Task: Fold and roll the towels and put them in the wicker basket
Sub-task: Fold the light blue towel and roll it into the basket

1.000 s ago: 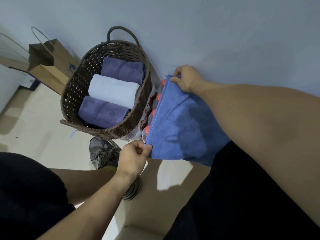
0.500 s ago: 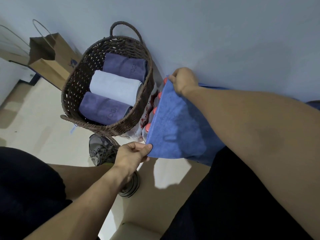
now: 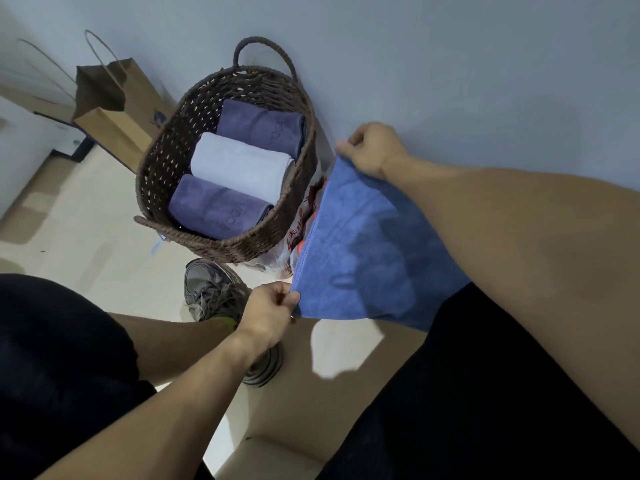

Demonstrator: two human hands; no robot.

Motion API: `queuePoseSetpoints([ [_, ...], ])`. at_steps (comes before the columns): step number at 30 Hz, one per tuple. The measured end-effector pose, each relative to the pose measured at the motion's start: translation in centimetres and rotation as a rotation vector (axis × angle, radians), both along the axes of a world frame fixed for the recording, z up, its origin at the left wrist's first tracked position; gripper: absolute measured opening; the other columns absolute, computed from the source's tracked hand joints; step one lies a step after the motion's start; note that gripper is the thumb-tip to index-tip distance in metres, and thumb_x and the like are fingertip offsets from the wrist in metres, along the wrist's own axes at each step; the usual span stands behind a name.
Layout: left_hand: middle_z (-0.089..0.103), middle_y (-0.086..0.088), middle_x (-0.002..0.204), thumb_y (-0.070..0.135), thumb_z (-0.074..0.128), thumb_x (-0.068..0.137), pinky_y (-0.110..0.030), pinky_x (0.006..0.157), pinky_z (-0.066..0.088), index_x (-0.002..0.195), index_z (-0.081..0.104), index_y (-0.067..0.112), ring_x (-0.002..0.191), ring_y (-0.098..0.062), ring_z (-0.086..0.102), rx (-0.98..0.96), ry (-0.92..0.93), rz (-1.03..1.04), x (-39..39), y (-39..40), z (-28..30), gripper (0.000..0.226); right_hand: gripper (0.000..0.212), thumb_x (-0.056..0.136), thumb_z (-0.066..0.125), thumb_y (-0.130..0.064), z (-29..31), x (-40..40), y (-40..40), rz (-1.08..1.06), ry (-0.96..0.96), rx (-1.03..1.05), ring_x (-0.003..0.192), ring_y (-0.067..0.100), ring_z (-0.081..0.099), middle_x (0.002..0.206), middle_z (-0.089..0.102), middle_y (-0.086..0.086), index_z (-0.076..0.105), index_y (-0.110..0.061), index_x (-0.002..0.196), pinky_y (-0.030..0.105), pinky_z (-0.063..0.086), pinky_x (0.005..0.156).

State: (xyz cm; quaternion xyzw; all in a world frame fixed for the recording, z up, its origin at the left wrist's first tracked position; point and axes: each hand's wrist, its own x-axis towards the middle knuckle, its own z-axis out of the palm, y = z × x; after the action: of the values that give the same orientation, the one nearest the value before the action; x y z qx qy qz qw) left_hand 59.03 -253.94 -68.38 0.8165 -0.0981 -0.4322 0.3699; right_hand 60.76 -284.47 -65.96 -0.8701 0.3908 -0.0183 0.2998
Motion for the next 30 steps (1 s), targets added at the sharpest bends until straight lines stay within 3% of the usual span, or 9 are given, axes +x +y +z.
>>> queuePoseSetpoints([
  [3,0.065,-0.011,0.069,0.005,0.059,0.095,-0.03,0.061,0.056,0.093,0.06,-0.005,0.062,-0.026,0.06,-0.114,0.098,0.099,-0.3,-0.4,0.5,0.01,0.028,0.078,0.079,-0.035,-0.2,-0.3,-0.4,0.104,0.084,-0.017,0.079,0.017,0.058,0.085,0.066,0.002,0.072,-0.012,0.092,0.03,0.052,0.079],
  [7,0.067,-0.006,0.059,0.002,0.077,0.08,-0.018,0.048,0.05,0.083,0.064,0.0,0.044,-0.01,0.059,-0.116,0.12,0.088,-0.5,-0.5,0.5,0.013,0.014,0.083,0.073,-0.019,-0.2,-0.3,-1.1,0.025,0.017,0.005,0.079,0.016,0.057,0.084,0.062,0.0,0.071,-0.01,0.094,0.025,0.047,0.074],
  [11,0.068,-0.011,0.059,0.007,0.07,0.089,-0.029,0.059,0.054,0.077,0.065,0.002,0.057,-0.023,0.064,-0.038,0.115,0.049,0.1,0.2,-0.1,0.014,0.01,0.084,0.073,-0.02,-1.0,-0.4,-1.4,-0.085,-0.04,0.058,0.078,0.014,0.057,0.077,0.061,-0.002,0.071,-0.012,0.09,0.028,0.051,0.082],
  [13,0.069,-0.015,0.061,0.011,0.063,0.094,-0.037,0.068,0.053,0.083,0.065,-0.002,0.063,-0.028,0.065,-0.007,0.114,-0.019,0.6,0.5,-0.3,0.017,0.007,0.084,0.073,-0.022,-1.3,-0.4,-1.2,-0.11,-0.059,0.059,0.078,0.016,0.058,0.08,0.063,-0.001,0.068,-0.017,0.084,0.03,0.053,0.082],
  [16,0.069,-0.014,0.059,0.013,0.055,0.099,-0.036,0.067,0.053,0.094,0.063,-0.009,0.057,-0.025,0.066,0.027,0.1,-0.155,1.3,0.5,-0.4,0.024,0.015,0.085,0.074,-0.03,-1.8,-0.2,-0.6,-0.149,-0.053,0.05,0.084,0.02,0.063,0.091,0.068,0.004,0.064,-0.019,0.082,0.03,0.053,0.079],
  [20,0.065,-0.009,0.06,0.007,0.069,0.089,-0.033,0.061,0.051,0.084,0.064,-0.004,0.059,-0.023,0.058,0.0,-0.006,-0.118,1.4,0.1,-0.3,0.013,0.037,0.087,0.069,-0.044,-1.7,-0.2,-0.2,-0.124,0.043,0.009,0.097,0.031,0.064,0.105,0.068,0.013,0.066,-0.009,0.098,0.037,0.053,0.086],
  [23,0.065,-0.001,0.066,0.017,0.082,0.076,-0.023,0.055,0.047,0.079,0.064,0.006,0.055,-0.015,0.057,0.131,-0.107,-0.169,1.3,-0.6,-0.2,0.021,0.046,0.085,0.068,-0.049,-0.6,-1.3,-0.2,-0.078,0.081,-0.125,0.107,0.033,0.06,0.115,0.065,0.011,0.063,-0.011,0.11,0.043,0.049,0.092],
  [27,0.053,0.001,0.08,0.039,0.074,0.078,-0.026,0.063,0.041,0.081,0.049,0.015,0.077,-0.019,0.059,0.516,-0.375,-0.555,1.4,-2.4,1.9,0.035,0.039,0.082,0.071,-0.035,1.6,-4.6,-1.7,-0.055,0.052,-0.142,0.111,0.031,0.06,0.118,0.065,0.012,0.062,-0.012,0.113,0.036,0.049,0.094],
  [30,0.063,-0.006,0.093,0.041,0.063,0.083,-0.032,0.068,0.045,0.08,0.047,0.019,0.091,-0.031,0.064,0.509,-0.646,-0.77,1.2,-5.9,4.1,0.028,0.035,0.08,0.073,-0.027,3.3,-8.6,-2.8,-0.123,0.089,-0.103,0.111,0.029,0.061,0.118,0.066,0.011,0.065,-0.012,0.111,0.028,0.046,0.092],
])
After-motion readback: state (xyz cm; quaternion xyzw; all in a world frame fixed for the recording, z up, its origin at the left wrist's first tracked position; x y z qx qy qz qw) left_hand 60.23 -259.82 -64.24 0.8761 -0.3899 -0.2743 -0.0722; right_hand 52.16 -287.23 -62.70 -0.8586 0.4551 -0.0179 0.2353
